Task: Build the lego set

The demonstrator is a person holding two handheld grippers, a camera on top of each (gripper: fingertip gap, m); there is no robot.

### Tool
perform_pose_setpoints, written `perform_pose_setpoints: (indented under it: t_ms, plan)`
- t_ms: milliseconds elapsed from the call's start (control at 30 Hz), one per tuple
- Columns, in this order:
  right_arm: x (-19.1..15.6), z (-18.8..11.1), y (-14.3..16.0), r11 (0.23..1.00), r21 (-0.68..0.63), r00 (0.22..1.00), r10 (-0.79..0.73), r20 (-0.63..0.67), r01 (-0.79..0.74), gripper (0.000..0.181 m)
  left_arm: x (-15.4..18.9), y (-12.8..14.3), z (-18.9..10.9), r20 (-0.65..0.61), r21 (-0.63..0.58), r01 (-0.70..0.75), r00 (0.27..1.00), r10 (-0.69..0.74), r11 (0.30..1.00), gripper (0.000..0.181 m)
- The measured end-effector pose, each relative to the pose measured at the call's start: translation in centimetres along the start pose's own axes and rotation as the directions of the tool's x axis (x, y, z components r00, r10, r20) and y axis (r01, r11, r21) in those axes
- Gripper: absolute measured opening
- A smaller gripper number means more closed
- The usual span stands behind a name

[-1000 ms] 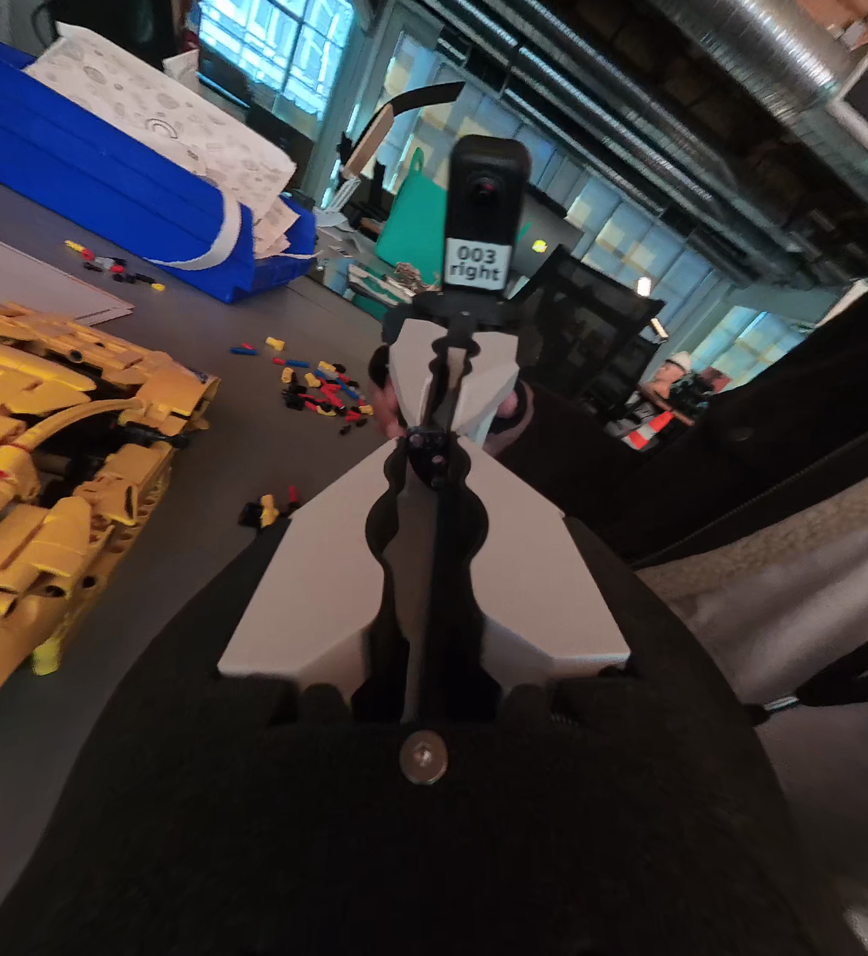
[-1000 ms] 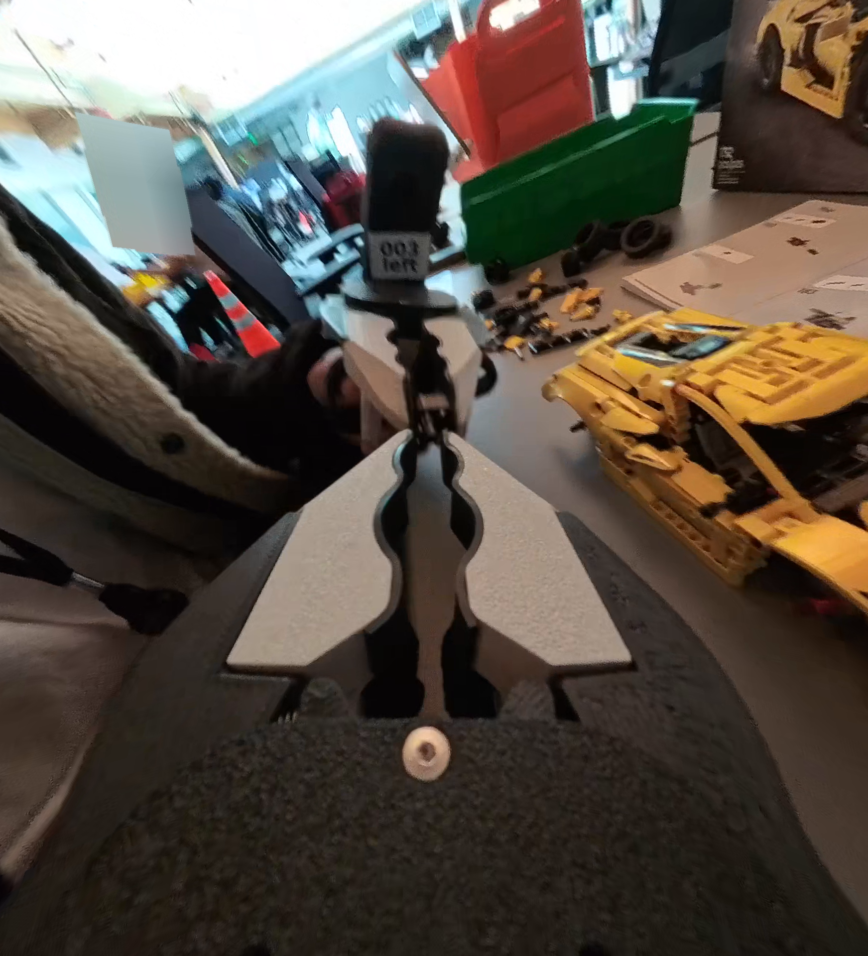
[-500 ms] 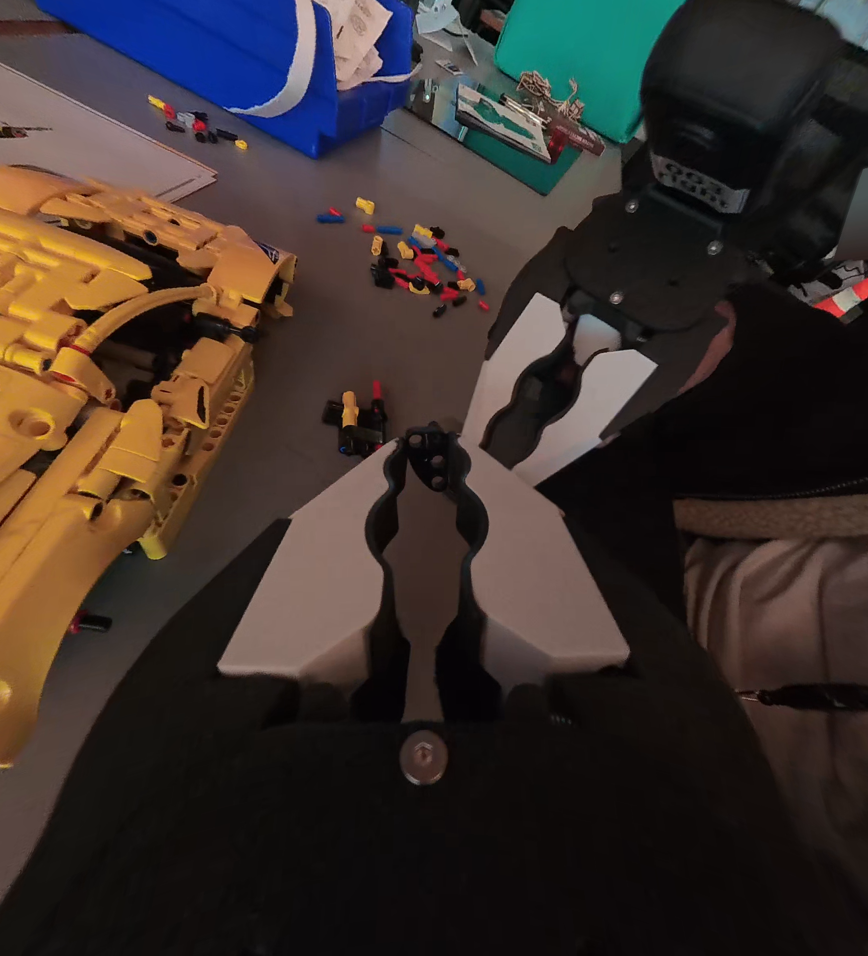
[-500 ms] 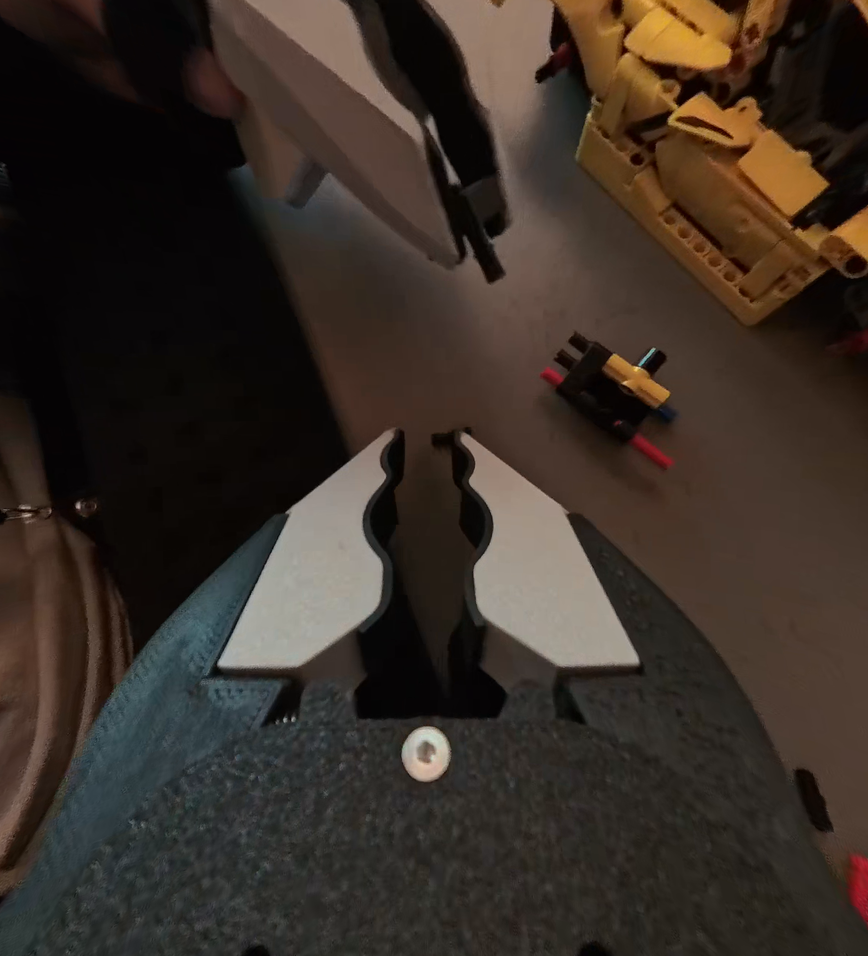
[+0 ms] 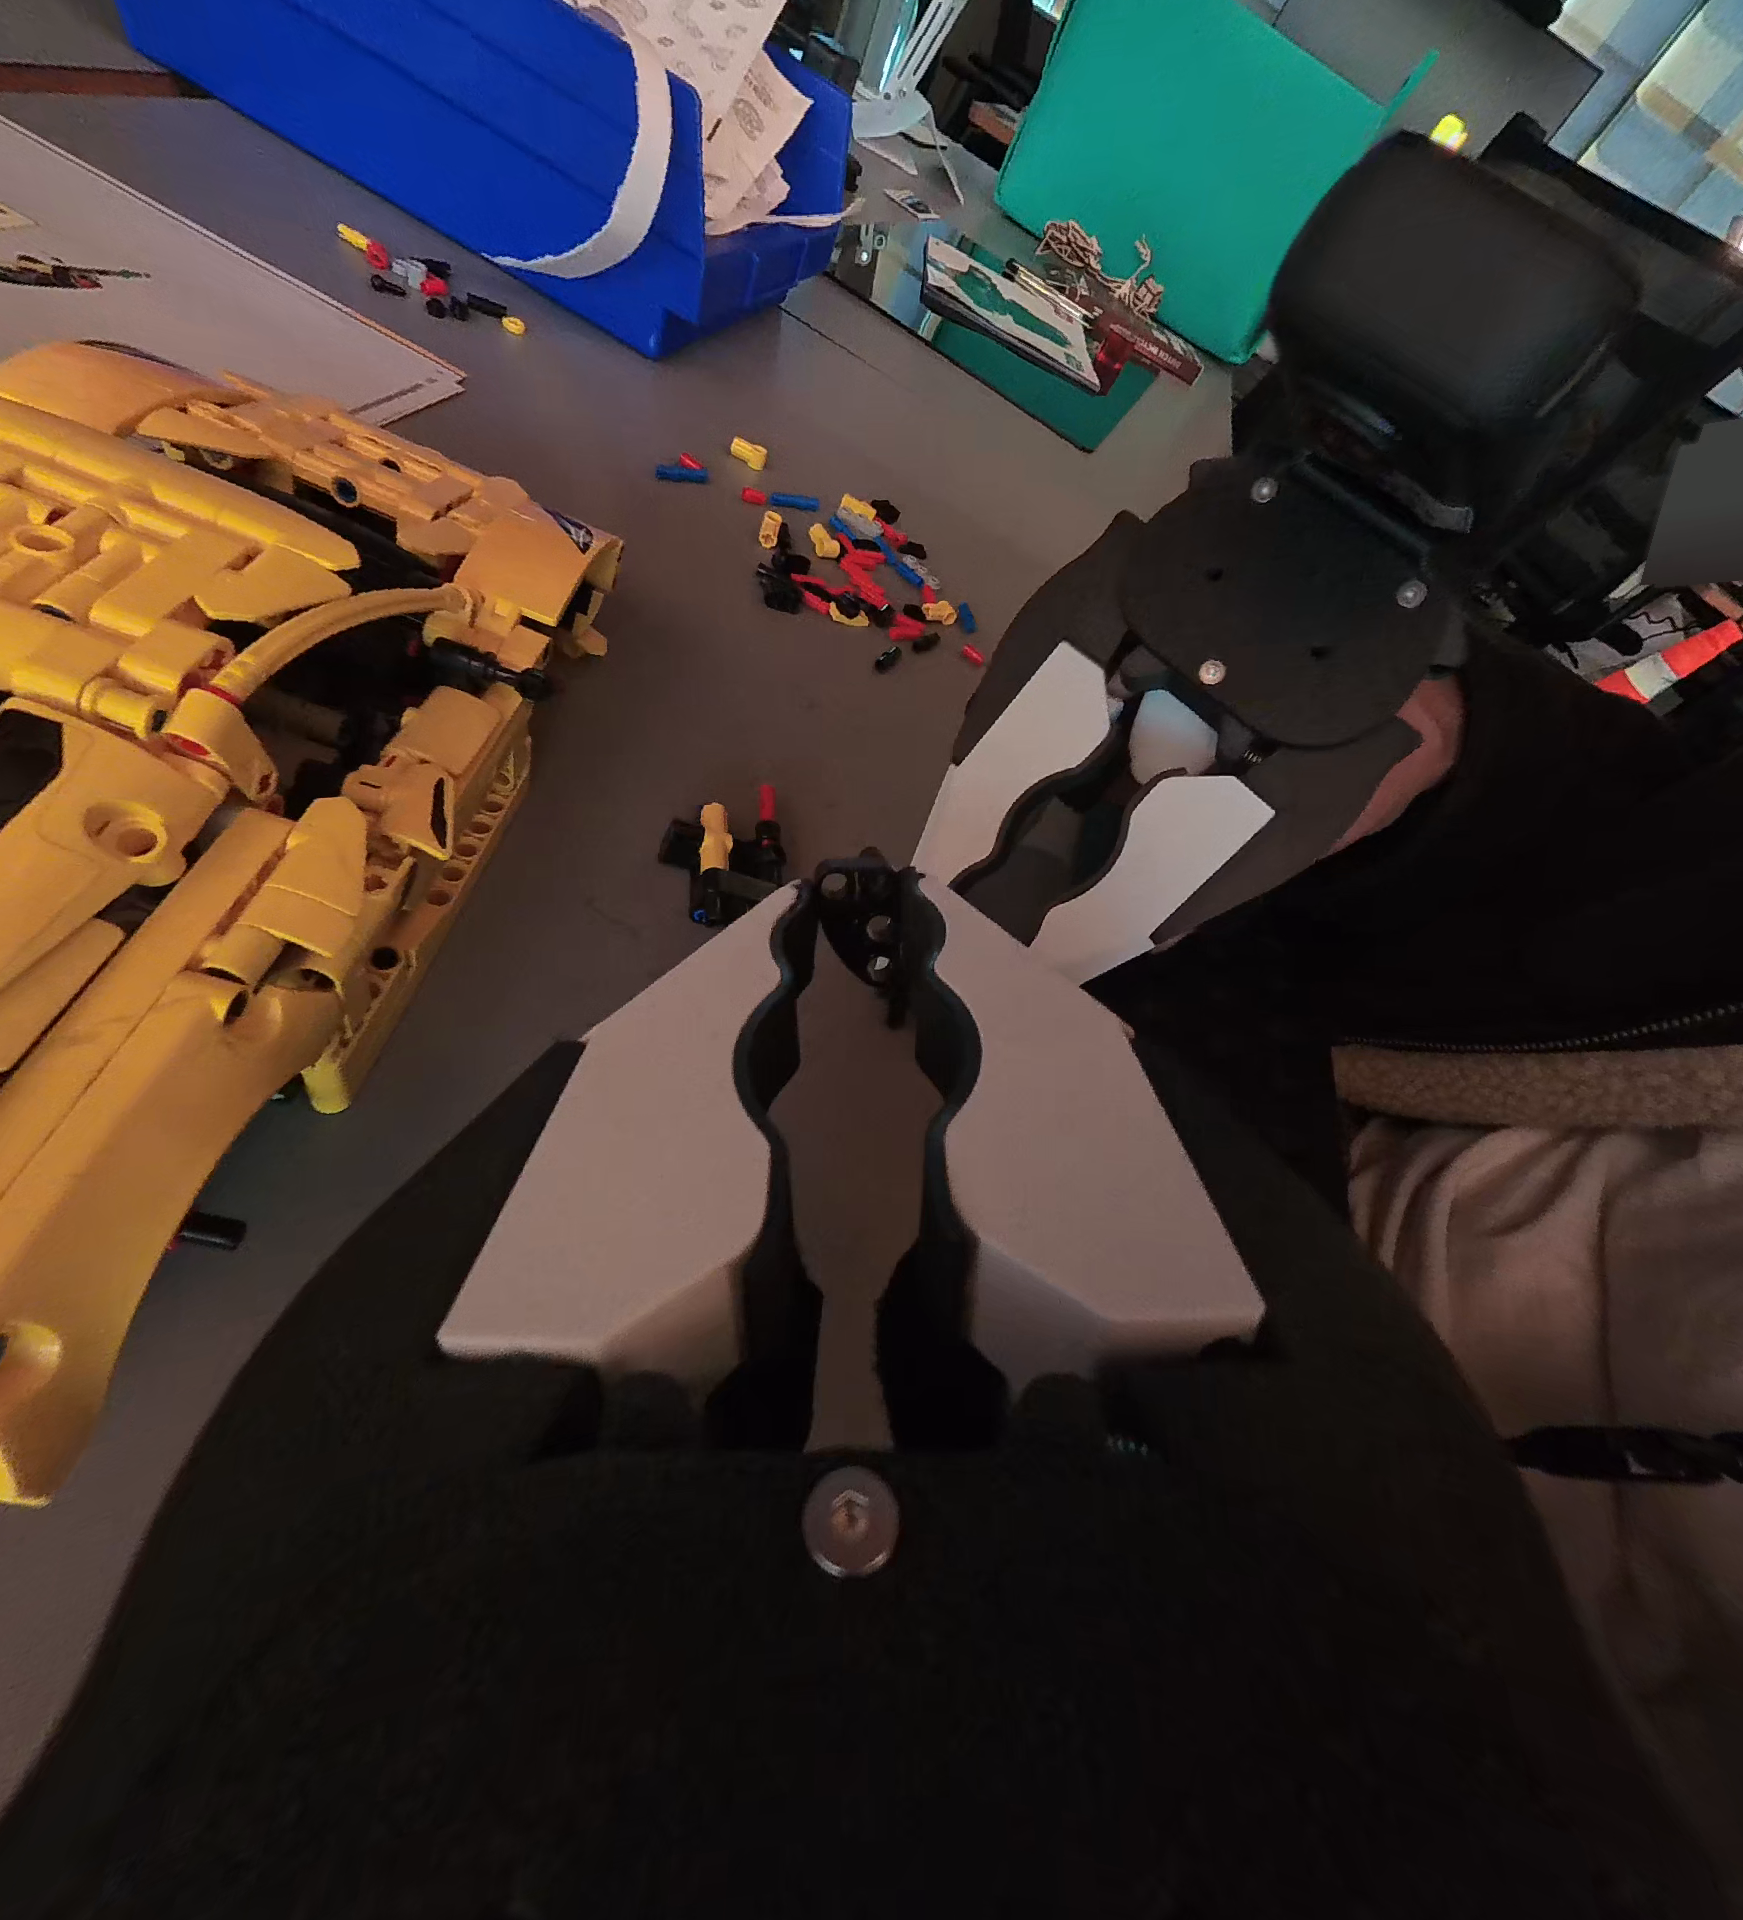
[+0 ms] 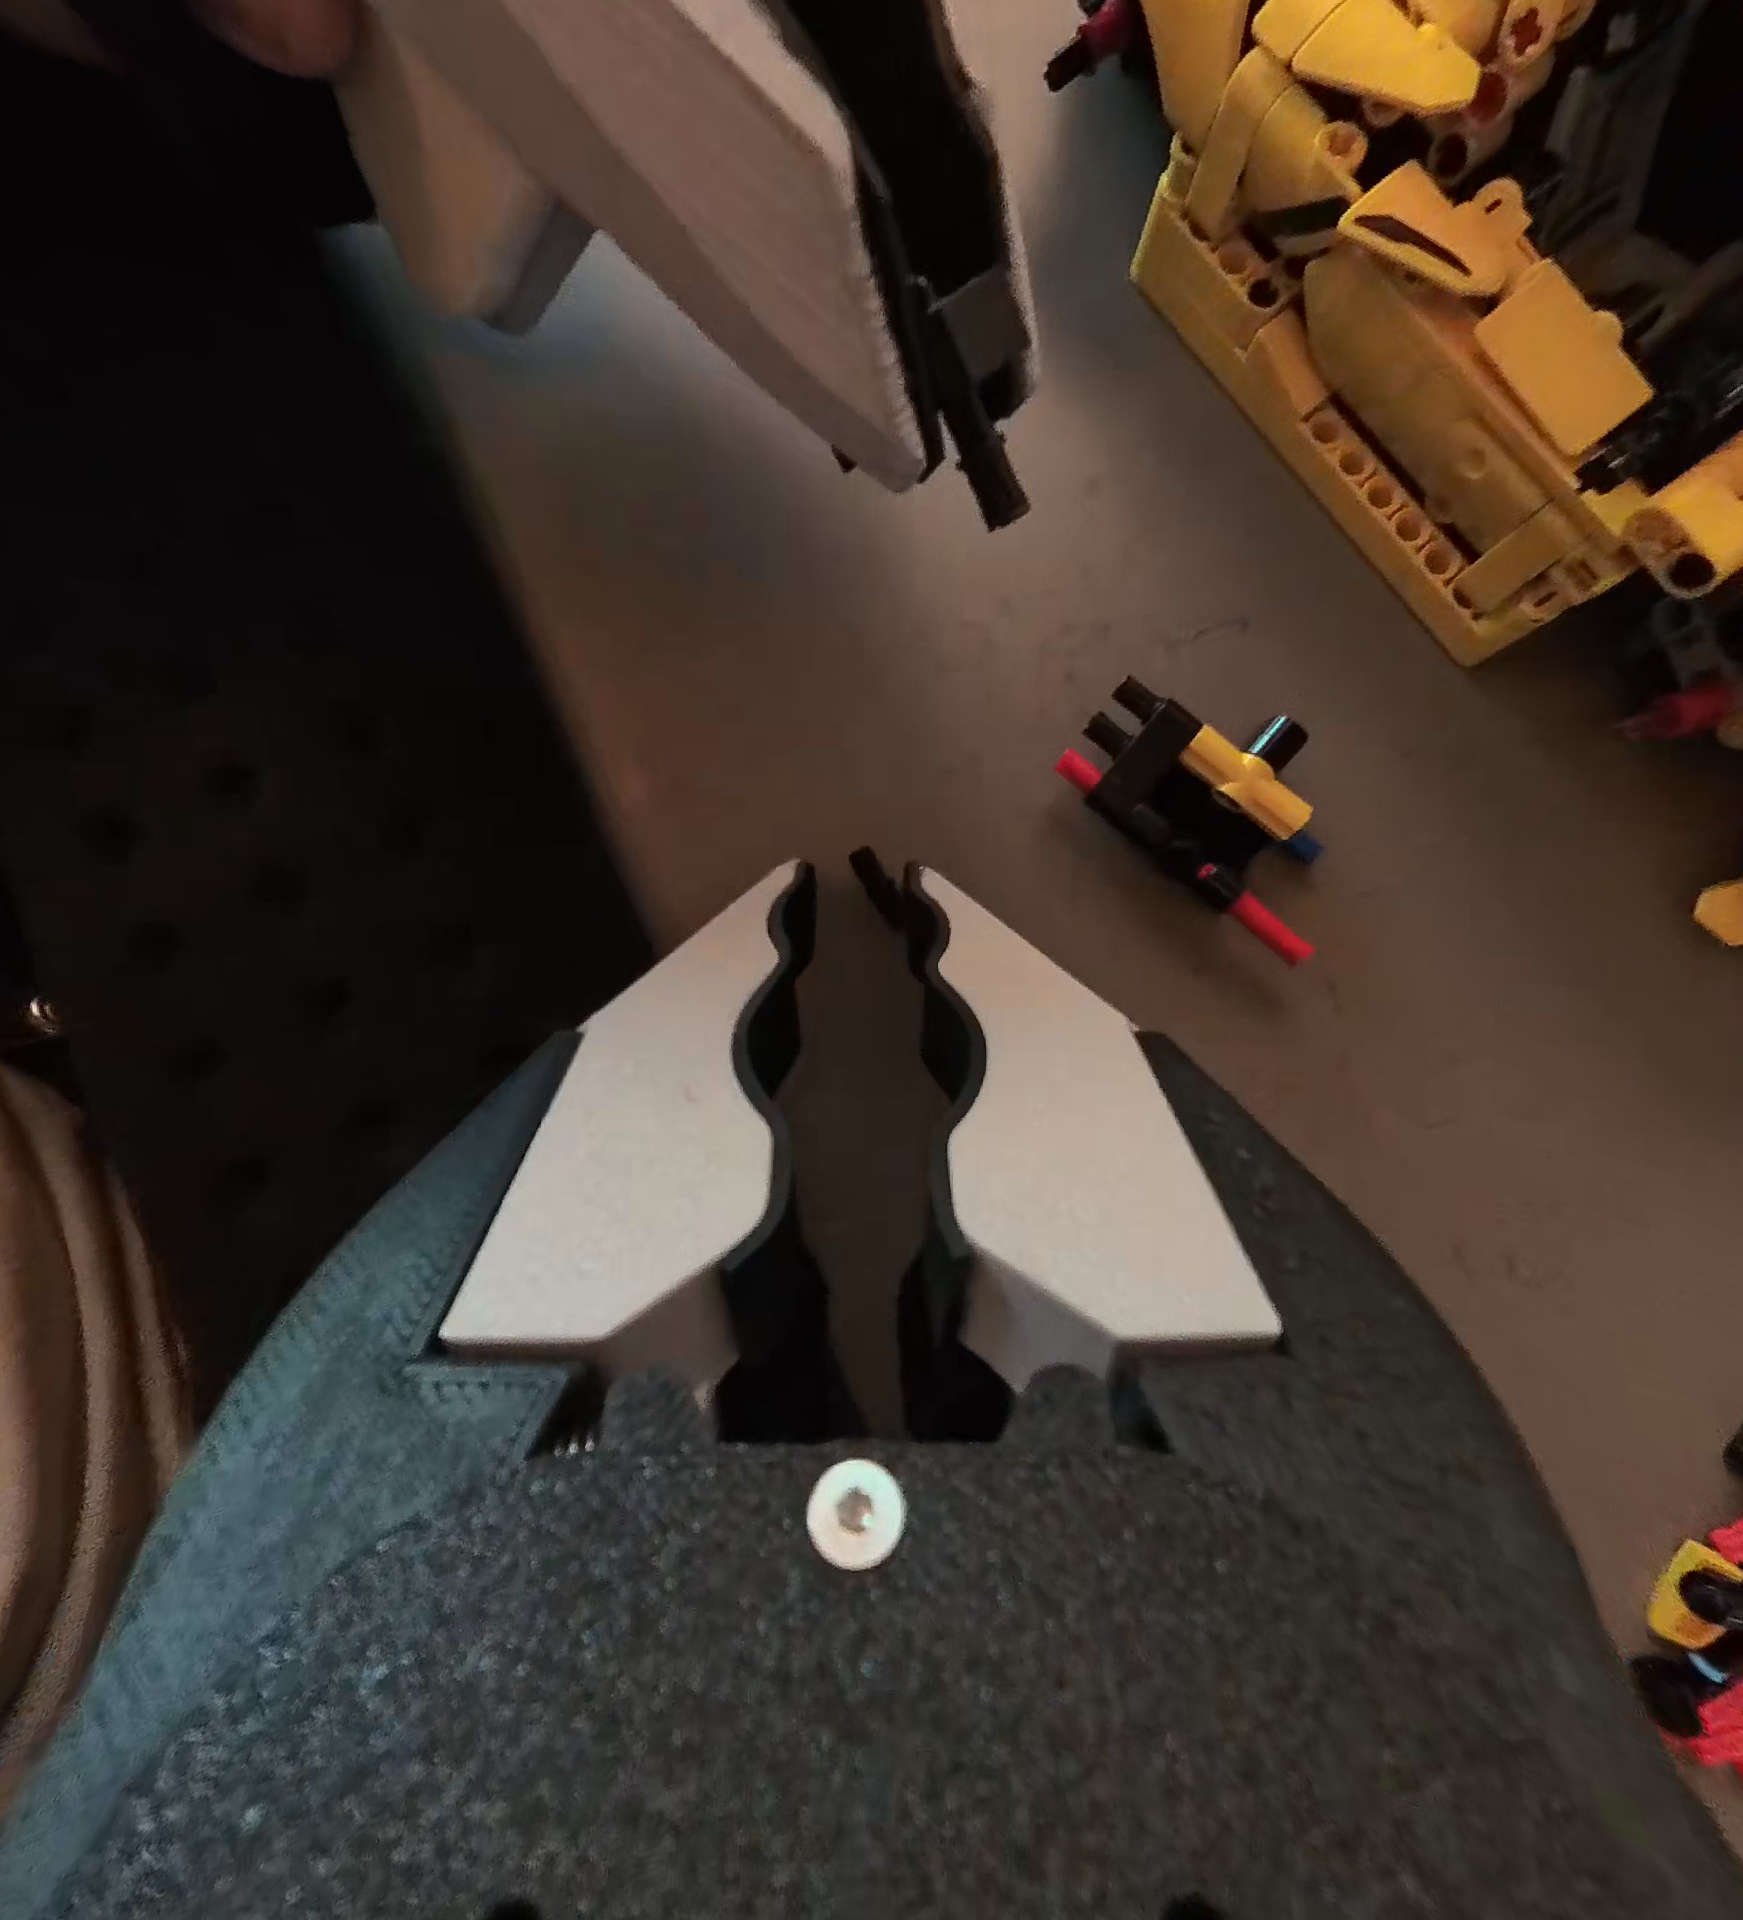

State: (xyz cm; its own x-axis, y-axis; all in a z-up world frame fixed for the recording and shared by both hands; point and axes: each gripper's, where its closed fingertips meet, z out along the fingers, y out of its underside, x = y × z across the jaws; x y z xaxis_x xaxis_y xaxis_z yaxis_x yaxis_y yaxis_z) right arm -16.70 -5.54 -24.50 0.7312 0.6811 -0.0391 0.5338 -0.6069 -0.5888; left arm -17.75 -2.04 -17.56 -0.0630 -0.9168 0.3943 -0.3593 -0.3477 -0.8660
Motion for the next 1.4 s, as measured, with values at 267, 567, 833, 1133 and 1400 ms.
perform_pose_setpoints:
  t_ms: [267, 567, 833, 1133, 1400]
  plan:
    - [0.4, -0.4, -0.1, 0.981, 0.069, 0.978, -0.185, 0.097, 0.179, 0.014, 0.1, 0.0, 0.0, -0.010, 0.003, 0.007, 1.000, -0.007, 1.000, 0.015]
    - [-0.7, 0.0, -0.9, 0.975, 0.124, 0.973, -0.198, 0.122, 0.183, 0.015, 0.0, -0.4, -0.2, -0.029, 0.025, 0.044, 0.999, -0.044, 0.999, 0.015]
    - [-0.3, 0.2, -0.7, 0.980, 0.066, 0.979, -0.192, 0.074, 0.187, 0.016, -0.1, -0.5, -0.3, -0.026, 0.030, 0.047, 0.999, -0.046, 0.998, 0.015]
    - [0.3, 0.5, -0.6, 0.974, 0.097, 0.976, -0.211, 0.055, 0.205, 0.005, -0.1, -0.3, -0.2, -0.022, 0.023, 0.037, 0.999, -0.036, 0.999, 0.015]
    - [3.6, -4.5, 0.2, 0.981, 0.045, 0.981, -0.192, 0.030, 0.190, 0.004, -0.2, -0.5, -0.4, -0.021, 0.034, 0.042, 0.999, -0.041, 0.999, 0.015]
